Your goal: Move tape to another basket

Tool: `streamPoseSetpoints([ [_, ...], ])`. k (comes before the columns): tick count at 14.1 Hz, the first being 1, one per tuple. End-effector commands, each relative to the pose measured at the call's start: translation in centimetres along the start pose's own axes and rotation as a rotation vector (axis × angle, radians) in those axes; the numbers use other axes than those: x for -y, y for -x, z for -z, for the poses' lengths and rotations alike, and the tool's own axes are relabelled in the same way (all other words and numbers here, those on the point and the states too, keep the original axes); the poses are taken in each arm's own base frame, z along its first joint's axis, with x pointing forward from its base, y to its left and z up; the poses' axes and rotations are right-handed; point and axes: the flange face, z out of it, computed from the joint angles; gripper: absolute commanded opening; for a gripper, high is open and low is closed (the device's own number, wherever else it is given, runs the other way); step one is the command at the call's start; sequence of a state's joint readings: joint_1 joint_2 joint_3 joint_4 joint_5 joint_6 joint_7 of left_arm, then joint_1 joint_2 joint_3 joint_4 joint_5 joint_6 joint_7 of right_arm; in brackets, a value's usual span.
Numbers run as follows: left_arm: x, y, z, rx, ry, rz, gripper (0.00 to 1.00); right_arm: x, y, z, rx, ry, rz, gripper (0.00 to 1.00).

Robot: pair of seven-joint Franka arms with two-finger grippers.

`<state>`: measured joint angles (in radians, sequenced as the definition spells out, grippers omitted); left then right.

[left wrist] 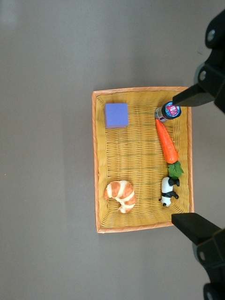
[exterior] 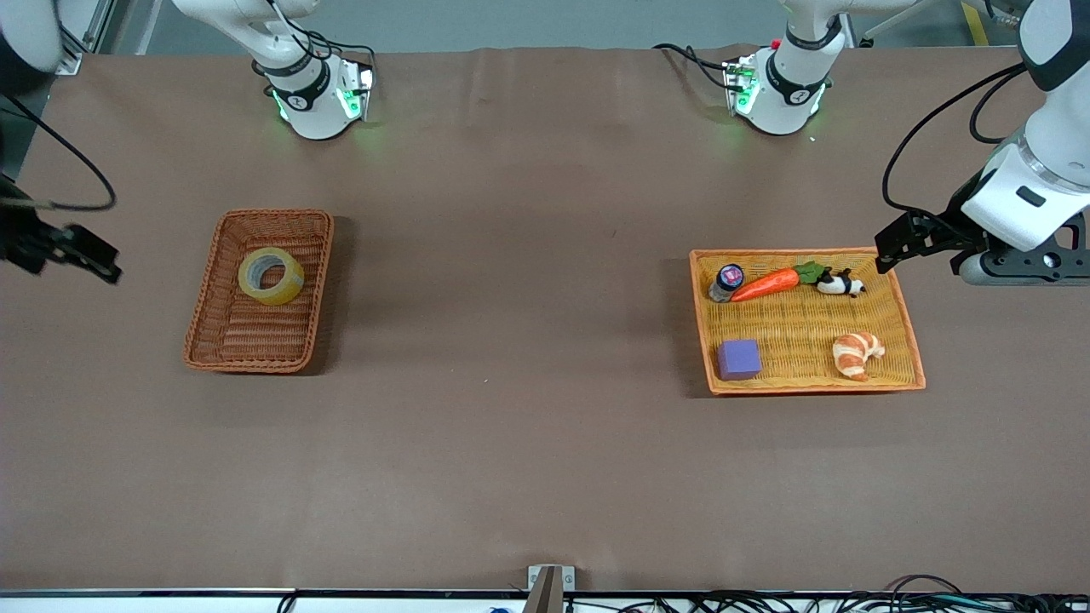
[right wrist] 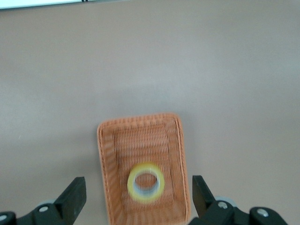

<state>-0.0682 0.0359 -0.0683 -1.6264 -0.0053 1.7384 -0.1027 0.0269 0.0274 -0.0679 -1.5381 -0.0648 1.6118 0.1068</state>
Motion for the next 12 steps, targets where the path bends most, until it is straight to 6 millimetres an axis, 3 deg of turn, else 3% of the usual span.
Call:
streamPoseSetpoints([
  [1,0.3,0.5,0.4,0.002,-0.002,-0.003,1.0,0.3,0.6,1.8,0.032,0.0,-0.021,1.0],
  [3,0.3,0.5,0.4,0.002,-0.002,-0.003,1.0,-0.8,0.6,1.3,0.051,-0.005,0.007,1.0],
  [12,0.3,0.4,0.6,-0.002,-0.002,-0.002,1.0,0.3,-0.1,1.3,0.004,-0.04,0.047,1.0],
])
